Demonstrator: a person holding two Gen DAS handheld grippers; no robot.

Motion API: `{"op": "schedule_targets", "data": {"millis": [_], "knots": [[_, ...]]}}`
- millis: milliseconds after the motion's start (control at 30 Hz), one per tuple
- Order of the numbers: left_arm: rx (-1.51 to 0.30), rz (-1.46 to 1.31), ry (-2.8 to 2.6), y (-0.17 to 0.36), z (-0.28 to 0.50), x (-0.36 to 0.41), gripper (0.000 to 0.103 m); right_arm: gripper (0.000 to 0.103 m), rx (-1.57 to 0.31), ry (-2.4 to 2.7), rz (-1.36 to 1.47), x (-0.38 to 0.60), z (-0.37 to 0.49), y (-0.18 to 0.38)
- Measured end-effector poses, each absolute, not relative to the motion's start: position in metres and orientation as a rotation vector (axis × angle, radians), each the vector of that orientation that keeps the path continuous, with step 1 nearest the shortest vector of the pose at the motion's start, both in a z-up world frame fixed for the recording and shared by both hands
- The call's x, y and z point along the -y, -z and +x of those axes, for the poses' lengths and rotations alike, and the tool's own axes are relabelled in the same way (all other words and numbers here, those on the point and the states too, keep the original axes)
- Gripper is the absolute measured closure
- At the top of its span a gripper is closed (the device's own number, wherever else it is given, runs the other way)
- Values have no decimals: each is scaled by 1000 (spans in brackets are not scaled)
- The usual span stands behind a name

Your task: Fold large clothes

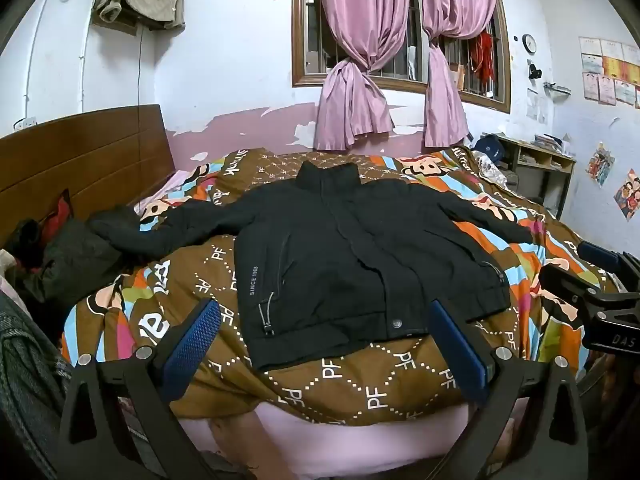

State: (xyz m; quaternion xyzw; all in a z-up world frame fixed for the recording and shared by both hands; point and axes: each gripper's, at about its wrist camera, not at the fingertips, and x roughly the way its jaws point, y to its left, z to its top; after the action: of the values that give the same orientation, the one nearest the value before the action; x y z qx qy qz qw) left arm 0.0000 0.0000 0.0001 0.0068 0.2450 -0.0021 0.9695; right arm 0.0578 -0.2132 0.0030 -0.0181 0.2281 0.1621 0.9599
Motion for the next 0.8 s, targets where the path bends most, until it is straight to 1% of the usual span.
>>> {"op": "schedule_targets", "data": {"millis": [700,800], "knots": [[-499,16,4,0,0,0,2,0,-470,-331,-30,217,64,-1],[-499,16,3,0,0,0,2,0,-471,-331,-29,212,64,6]]}}
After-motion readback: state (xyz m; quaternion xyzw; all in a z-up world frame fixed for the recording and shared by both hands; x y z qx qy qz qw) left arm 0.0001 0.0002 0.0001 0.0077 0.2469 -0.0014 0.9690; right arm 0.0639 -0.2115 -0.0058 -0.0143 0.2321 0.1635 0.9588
